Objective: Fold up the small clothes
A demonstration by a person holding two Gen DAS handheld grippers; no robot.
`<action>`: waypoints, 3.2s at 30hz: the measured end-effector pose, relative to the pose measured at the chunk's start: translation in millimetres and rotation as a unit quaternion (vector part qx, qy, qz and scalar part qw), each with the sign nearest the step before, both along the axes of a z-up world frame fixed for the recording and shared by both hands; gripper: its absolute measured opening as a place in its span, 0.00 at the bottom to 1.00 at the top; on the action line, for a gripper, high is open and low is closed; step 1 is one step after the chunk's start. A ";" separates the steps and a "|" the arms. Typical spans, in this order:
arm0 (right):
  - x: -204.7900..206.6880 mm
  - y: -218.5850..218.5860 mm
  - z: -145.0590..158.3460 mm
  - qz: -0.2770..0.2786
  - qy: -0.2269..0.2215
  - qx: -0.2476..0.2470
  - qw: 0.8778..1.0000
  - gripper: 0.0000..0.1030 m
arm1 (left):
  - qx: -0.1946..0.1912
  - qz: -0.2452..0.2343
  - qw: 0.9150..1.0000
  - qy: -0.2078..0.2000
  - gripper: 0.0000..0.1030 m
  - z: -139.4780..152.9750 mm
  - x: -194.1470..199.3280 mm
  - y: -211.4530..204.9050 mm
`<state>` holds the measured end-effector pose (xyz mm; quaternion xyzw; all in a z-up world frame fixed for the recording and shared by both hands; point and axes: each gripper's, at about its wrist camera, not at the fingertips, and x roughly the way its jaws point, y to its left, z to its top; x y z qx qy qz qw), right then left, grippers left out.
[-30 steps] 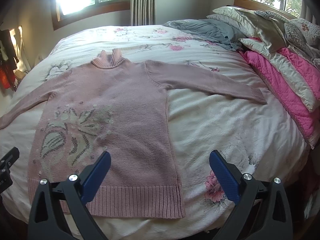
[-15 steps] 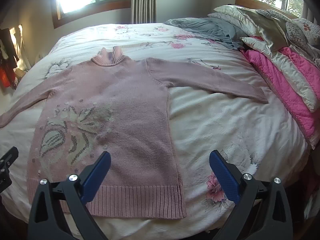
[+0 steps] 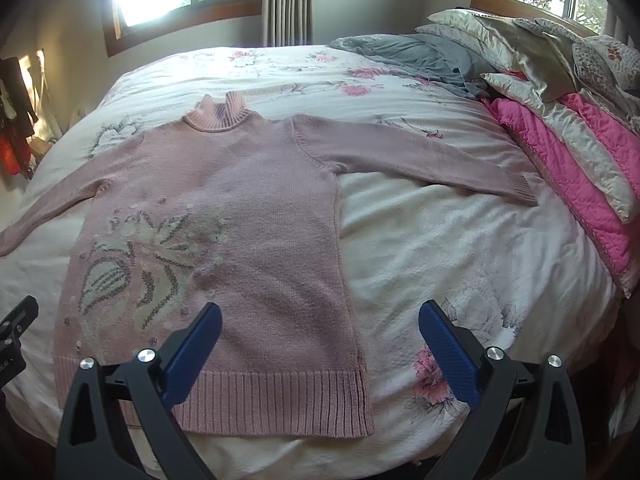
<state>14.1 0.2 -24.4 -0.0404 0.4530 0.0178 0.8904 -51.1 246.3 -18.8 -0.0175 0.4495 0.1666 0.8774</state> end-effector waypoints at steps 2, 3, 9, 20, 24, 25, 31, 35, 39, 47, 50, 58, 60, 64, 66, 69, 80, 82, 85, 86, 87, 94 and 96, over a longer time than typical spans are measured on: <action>0.3 0.2 -0.4 0.000 0.001 0.001 1.000 0.96 | 0.000 0.000 1.000 0.000 0.97 0.0 -0.3 0.2; 0.2 0.7 -0.3 0.000 0.001 0.001 1.000 0.96 | 0.000 0.000 1.000 0.000 0.97 0.0 -0.2 0.2; 0.6 1.2 -0.5 0.000 0.002 0.001 1.000 0.96 | 0.001 0.000 1.000 0.000 0.97 -0.4 -1.0 0.3; 0.5 1.3 -0.5 0.000 0.001 0.001 1.000 0.96 | 0.001 0.001 1.000 0.002 0.97 -1.8 -0.6 1.7; 0.1 1.5 -0.7 0.001 0.002 0.001 1.000 0.96 | 0.000 0.001 1.000 0.003 0.97 -2.9 0.1 1.9; 0.4 1.3 -0.5 0.001 0.001 0.000 1.000 0.96 | 0.000 0.001 1.000 0.003 0.97 -3.3 0.3 1.9; 3.9 1.3 -3.5 0.004 -0.015 0.012 1.000 0.96 | -0.003 -0.007 1.000 -0.007 0.97 -11.5 3.5 2.1; 13.2 -14.0 -10.3 0.012 -0.051 0.036 0.998 0.96 | -0.056 -0.092 0.993 -0.042 0.97 -29.0 12.8 -1.8; 47.4 -63.1 -11.7 -0.008 -0.038 0.103 0.994 0.96 | -0.064 -0.094 0.993 -0.012 0.97 -47.1 46.8 -8.1; 176.1 -211.8 -30.9 -0.140 0.014 0.094 0.986 0.96 | -0.092 -0.084 0.992 -0.015 0.97 -44.1 166.5 -39.9; 220.3 -268.8 -42.1 -0.182 0.026 0.072 0.980 0.96 | -0.100 -0.088 0.991 -0.025 0.97 -39.5 219.0 -66.8; 292.6 -401.1 -92.5 -0.286 0.101 0.080 0.949 0.96 | -0.096 -0.123 0.988 -0.010 0.97 -49.0 331.2 -149.2; 299.2 -425.8 -106.4 -0.307 0.115 0.091 0.940 0.96 | -0.094 -0.131 0.987 -0.005 0.97 -54.7 345.6 -160.6; 305.4 -459.0 -127.8 -0.323 0.123 0.157 0.925 0.95 | -0.083 -0.133 0.988 0.007 0.97 -67.5 362.7 -168.4; 311.0 -462.0 -133.5 -0.320 0.127 0.164 0.925 0.95 | -0.080 -0.129 0.988 0.012 0.97 -73.3 366.8 -166.7; 320.7 -456.9 -135.1 -0.298 0.120 0.160 0.933 0.66 | -0.076 -0.123 0.989 0.020 0.97 -81.4 369.4 -160.5; 325.8 -409.4 -100.6 -0.226 0.040 0.166 0.959 0.15 | -0.080 -0.092 0.992 0.025 0.97 -90.0 364.5 -117.4; 327.2 -386.1 -91.2 -0.190 0.027 0.175 0.966 0.15 | -0.085 -0.088 0.992 0.026 0.97 -91.4 364.2 -112.1; 328.4 -337.8 -80.8 -0.128 0.022 0.169 0.977 0.15 | -0.091 -0.085 0.992 0.029 0.97 -93.0 362.3 -105.2; 330.6 -319.3 -77.4 -0.106 0.021 0.165 0.980 0.15 | -0.094 -0.084 0.992 0.029 0.97 -93.3 361.5 -103.2; 332.8 -297.7 -75.4 -0.084 0.021 0.163 0.983 0.15 | -0.097 -0.083 0.991 0.029 0.97 -93.5 360.6 -101.7; 327.8 -182.9 -78.3 0.031 0.035 0.172 0.984 0.15 | -0.109 -0.092 0.989 0.029 0.97 -90.7 356.6 -100.3; 323.5 -156.4 -86.9 0.049 0.045 0.157 0.985 0.15 | -0.116 -0.098 0.988 0.028 0.97 -89.6 355.5 -103.0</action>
